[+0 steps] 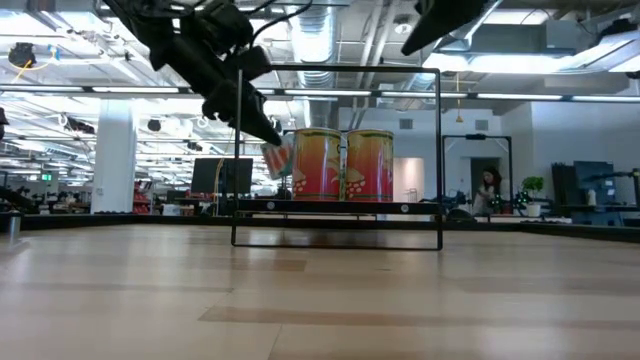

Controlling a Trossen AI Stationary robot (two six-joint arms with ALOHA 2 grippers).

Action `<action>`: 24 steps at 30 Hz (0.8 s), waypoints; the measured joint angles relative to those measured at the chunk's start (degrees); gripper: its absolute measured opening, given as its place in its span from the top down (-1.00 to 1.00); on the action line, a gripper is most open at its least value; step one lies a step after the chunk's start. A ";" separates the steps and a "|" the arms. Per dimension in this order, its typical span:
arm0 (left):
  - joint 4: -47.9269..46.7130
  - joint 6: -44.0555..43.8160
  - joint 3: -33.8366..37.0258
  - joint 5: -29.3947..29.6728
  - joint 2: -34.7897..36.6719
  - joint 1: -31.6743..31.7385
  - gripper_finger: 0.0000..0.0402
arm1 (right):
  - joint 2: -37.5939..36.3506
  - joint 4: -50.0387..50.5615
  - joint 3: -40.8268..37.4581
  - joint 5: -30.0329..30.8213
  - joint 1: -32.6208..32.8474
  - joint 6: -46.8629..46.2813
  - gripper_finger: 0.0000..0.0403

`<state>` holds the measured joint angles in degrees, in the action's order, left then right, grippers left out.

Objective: Pick and place cans onto a shelf
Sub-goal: Put the small canned carrots on the shelf

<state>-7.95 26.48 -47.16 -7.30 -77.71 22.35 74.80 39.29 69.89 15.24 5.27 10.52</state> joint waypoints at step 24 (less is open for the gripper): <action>-2.98 0.99 -11.26 -3.45 -14.66 0.89 1.00 | -1.92 -3.36 -3.59 2.74 2.77 0.18 0.96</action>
<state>-10.93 27.47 -58.41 -10.74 -92.37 23.24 72.88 35.93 66.30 17.98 8.04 10.70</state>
